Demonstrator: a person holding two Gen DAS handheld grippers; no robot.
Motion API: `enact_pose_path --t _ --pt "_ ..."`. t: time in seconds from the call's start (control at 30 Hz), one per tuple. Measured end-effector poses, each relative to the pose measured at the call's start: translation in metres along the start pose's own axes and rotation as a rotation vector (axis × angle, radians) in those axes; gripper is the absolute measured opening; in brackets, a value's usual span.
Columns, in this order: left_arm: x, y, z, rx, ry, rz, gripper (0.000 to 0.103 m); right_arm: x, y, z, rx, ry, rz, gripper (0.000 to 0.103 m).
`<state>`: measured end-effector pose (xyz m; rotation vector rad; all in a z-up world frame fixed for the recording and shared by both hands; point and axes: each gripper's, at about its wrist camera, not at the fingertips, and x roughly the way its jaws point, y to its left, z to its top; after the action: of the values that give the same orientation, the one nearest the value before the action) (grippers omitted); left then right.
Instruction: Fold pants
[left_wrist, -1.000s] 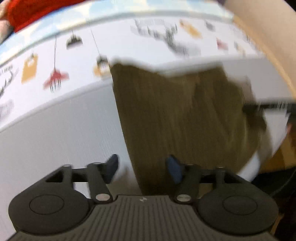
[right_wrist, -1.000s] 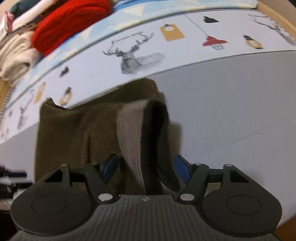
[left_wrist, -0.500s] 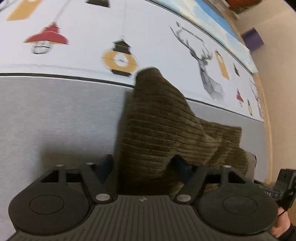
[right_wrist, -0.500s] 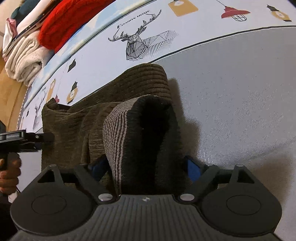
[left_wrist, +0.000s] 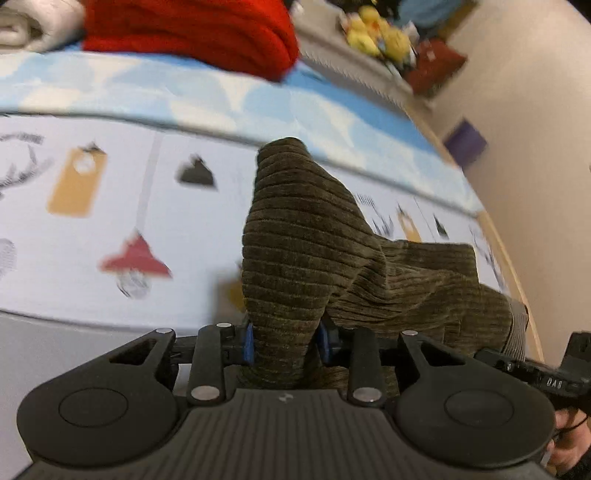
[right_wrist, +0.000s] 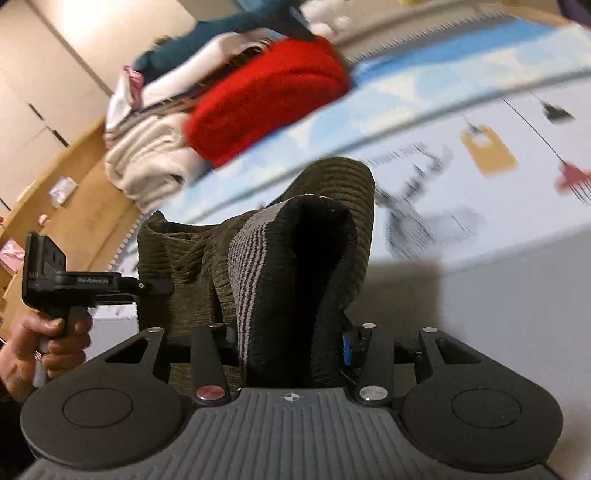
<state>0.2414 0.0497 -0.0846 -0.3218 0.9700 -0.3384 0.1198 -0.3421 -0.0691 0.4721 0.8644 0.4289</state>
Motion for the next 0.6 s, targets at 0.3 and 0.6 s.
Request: enact_pose_path --t 0.3,0.6 --pt "-0.012 0.039 0.003 -0.044 -0.073 0.178 0.045 0.070 0.008 0.016 0.155 -0.033 -0.308 0.062" --pt "0.039 0.028 -0.058 0.177 0.295 0.244 0.077 0.086 -0.004 -0.016 0.158 0.157 -0.367 0.077"
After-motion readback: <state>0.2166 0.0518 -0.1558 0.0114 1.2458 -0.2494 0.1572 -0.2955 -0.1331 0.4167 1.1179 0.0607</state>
